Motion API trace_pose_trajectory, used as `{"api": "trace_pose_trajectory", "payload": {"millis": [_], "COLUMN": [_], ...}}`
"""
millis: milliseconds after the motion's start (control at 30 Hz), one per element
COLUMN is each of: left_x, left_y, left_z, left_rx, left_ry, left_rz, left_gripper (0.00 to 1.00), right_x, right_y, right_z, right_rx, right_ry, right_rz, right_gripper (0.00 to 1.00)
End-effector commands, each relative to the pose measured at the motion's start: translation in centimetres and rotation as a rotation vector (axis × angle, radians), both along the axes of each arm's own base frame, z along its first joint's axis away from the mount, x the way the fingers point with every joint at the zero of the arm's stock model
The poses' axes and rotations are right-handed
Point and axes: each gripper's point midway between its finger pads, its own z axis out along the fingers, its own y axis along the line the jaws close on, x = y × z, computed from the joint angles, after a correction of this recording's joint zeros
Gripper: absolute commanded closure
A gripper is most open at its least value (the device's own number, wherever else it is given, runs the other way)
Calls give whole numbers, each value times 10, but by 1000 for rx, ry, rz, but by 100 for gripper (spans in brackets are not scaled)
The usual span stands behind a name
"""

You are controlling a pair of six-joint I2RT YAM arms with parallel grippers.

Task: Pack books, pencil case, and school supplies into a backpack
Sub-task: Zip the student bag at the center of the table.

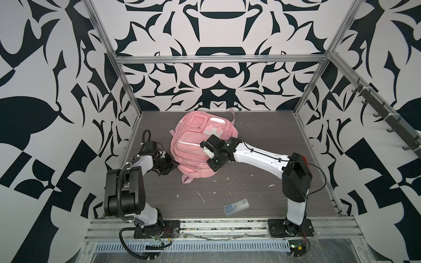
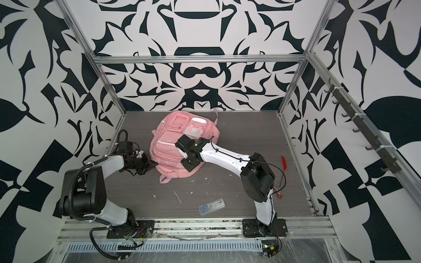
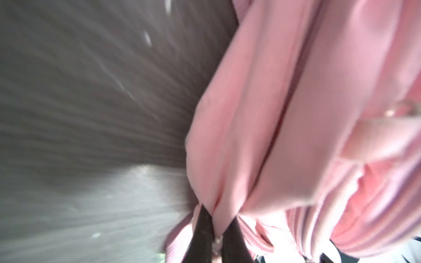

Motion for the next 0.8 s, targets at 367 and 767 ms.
{"api": "trace_pose_trajectory", "payload": {"millis": [367, 767], "left_x": [-8, -23], "left_y": [33, 24], "left_z": [-5, 10], "left_rx": [154, 126], "left_ry": [-34, -60], "left_rz": [-74, -92], "left_gripper": [100, 100], "right_x": [110, 136], "right_y": [-112, -128], "right_z": [1, -3], "right_rx": [-106, -94], "right_ry": [-11, -52], "right_rz": [-370, -381], "right_gripper": [100, 100]}}
